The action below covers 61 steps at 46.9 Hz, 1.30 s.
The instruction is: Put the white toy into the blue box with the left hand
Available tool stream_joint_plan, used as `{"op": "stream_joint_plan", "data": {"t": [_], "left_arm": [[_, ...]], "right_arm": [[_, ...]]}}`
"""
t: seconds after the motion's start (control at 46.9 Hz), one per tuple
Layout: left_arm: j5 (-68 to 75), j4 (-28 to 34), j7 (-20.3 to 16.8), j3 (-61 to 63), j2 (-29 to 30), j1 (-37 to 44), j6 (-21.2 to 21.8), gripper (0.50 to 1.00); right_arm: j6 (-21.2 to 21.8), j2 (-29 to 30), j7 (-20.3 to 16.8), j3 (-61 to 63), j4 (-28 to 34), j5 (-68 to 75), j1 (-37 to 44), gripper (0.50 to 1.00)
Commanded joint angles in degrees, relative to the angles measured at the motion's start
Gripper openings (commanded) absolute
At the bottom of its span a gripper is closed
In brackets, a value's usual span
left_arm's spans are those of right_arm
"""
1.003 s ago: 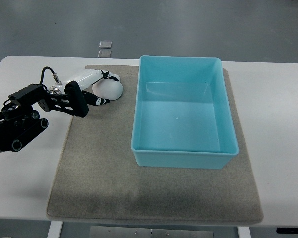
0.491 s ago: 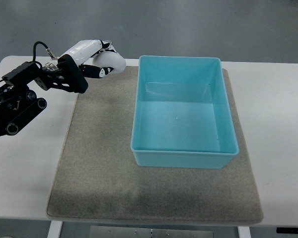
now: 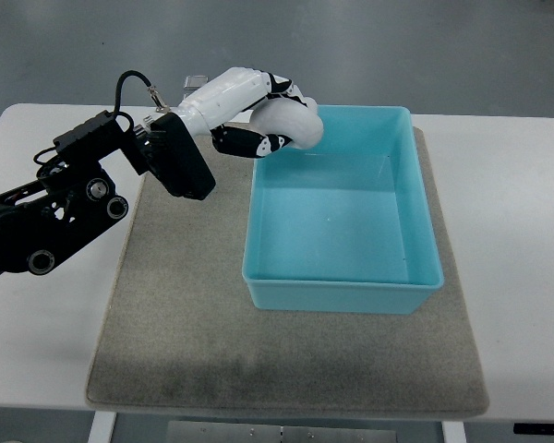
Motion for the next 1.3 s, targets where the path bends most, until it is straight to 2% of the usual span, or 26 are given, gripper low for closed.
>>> {"op": "stream_joint_plan", "data": {"t": [0.0,0.213,0.277,0.341,0.405,0.469,0.512,0.619,0.683,0.917,0.981,1.088,1.28], "left_arm": [[0.00,-0.08,0.00,2.61,-0.23,0.10,-0.02,0.500],[0.00,-0.08,0.00,7.54,-0.67,0.27,0.16,0.500],[0.00,0.10,0.00,8.15,-0.67,0.71,0.16,0.531],[0.00,0.10,-0.09,8.33,-1.20,0.98,0.16,0.610],[-0.09,0.19,-0.27,8.33,-1.90,1.41,0.33,0.747],[-0.18,0.19,-0.44,8.24,-2.43,1.77,0.51,0.842],[-0.18,0.19,-0.53,8.24,-2.52,1.86,0.51,0.880],[-0.27,0.10,-0.62,8.24,-2.61,2.56,0.60,0.898],[-0.35,0.10,-0.62,8.24,-2.61,2.56,0.60,0.953],[-1.84,0.10,-0.62,7.72,-2.61,2.56,3.14,0.964],[-5.00,0.27,-0.53,7.45,-2.61,2.38,4.46,0.992],[-16.67,0.36,-0.62,6.66,-2.52,2.03,5.96,0.992],[-43.04,0.45,-0.53,2.01,-2.08,2.38,6.05,0.992]], "right_arm": [[0.00,0.00,0.00,0.00,0.00,0.00,0.00,0.936],[0.00,0.00,0.00,0.00,0.00,0.00,0.00,0.936],[0.00,0.00,0.00,0.00,0.00,0.00,0.00,0.936],[0.00,0.00,0.00,0.00,0.00,0.00,0.00,0.936],[0.00,0.00,0.00,0.00,0.00,0.00,0.00,0.936],[0.00,0.00,0.00,0.00,0.00,0.00,0.00,0.936],[0.00,0.00,0.00,0.00,0.00,0.00,0.00,0.936],[0.00,0.00,0.00,0.00,0.00,0.00,0.00,0.936],[0.00,0.00,0.00,0.00,0.00,0.00,0.00,0.936],[0.00,0.00,0.00,0.00,0.00,0.00,0.00,0.936],[0.00,0.00,0.00,0.00,0.00,0.00,0.00,0.936],[0.00,0.00,0.00,0.00,0.00,0.00,0.00,0.936],[0.00,0.00,0.00,0.00,0.00,0.00,0.00,0.936]]}}
